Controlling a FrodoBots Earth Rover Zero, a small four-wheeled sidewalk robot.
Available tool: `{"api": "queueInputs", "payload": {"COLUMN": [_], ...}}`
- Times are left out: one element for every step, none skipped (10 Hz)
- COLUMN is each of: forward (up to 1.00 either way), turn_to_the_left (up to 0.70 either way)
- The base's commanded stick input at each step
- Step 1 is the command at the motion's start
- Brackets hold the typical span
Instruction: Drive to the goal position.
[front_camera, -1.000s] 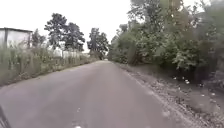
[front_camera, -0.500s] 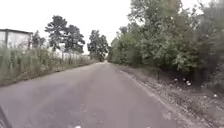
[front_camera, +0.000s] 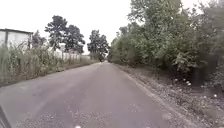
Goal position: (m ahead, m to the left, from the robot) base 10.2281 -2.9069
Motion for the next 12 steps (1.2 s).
{"api": "queueInputs", "payload": {"forward": [0.07,0.07,0.07,0.07,0.07,0.07,0.07,0.07,0.07,0.07,0.07,0.07], "turn_to_the_left": [0.0,0.0,0.0,0.0,0.0,0.0,0.0,0.0,0.0,0.0,0.0,0.0]}}
